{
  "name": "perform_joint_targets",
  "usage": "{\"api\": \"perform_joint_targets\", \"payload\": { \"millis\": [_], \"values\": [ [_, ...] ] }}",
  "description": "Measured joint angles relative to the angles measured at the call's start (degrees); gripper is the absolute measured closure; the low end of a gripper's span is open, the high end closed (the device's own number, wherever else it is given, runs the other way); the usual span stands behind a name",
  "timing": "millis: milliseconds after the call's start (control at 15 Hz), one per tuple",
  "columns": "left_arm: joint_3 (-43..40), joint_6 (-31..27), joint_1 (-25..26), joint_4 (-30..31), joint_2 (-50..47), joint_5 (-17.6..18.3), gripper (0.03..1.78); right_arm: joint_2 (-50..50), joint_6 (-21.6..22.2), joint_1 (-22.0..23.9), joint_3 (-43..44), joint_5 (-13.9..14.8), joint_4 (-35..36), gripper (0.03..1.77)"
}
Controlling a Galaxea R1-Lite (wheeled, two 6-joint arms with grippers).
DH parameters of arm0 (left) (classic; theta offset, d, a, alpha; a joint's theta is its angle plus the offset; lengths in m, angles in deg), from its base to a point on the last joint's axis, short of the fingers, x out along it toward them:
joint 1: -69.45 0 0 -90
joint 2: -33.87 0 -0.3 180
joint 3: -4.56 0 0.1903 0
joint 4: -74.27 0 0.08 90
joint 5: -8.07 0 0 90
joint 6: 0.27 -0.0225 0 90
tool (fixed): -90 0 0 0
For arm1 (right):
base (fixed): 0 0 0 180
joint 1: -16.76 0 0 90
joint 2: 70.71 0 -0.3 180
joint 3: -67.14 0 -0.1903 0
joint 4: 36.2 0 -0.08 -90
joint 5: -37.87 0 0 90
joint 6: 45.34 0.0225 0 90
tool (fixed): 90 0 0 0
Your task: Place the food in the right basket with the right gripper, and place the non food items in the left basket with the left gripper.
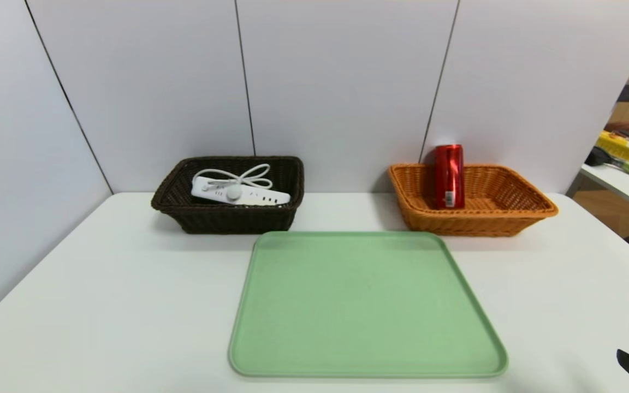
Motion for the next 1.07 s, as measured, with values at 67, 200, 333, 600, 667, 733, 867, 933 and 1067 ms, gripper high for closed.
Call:
{"api": "perform_joint_targets", "payload": {
  "millis": [67, 200, 333, 600, 667, 733, 867, 933, 1067],
  "values": [
    [-0.11, 0.01, 0.02, 0.61, -0.6, 0.46, 0.12, -1.84, -0.02, 0.05, -0.34, 0.09, -0.1, 0.1],
    [-0.33, 0.01, 0.07, 2.58, -1.45, 0.5, 0.12, -6.06, 0.09, 0.22, -0.83, 0.24, -1.4, 0.1],
    [-1.13, 0.04, 0.21, 5.38, -1.93, 0.55, 0.12, -10.58, 0.13, 0.57, -1.05, 0.3, -4.38, 0.1],
    [-2.78, -0.13, 0.46, 8.9, -2.67, 0.83, 0.12, -17.31, 0.37, 2.51, -1.3, 0.35, -7.44, 0.1],
    [-3.0, -0.38, 0.51, 8.94, -2.8, 0.91, 0.12, -18.19, 0.39, 3.17, -1.3, 0.38, -7.46, 0.1],
    [-3.17, -0.51, 0.57, 8.96, -2.91, 0.94, 0.12, -19.09, 0.35, 4.07, -1.35, 0.35, -7.49, 0.1],
    [-3.33, -0.71, 0.6, 8.96, -3.05, 1.24, 0.12, -21.14, 0.04, 6.29, -2.29, 0.13, -7.74, 0.1],
    [-3.33, -0.73, 0.62, 9.01, -3.06, 1.71, 0.12, -21.97, -0.02, 7.27, -2.86, 0.0, -7.74, 0.1],
    [-3.5, -0.71, 0.62, 9.46, -3.16, 2.05, 0.12, -23.76, 0.02, 8.09, -3.45, 0.06, -7.74, 0.1]
  ]
}}
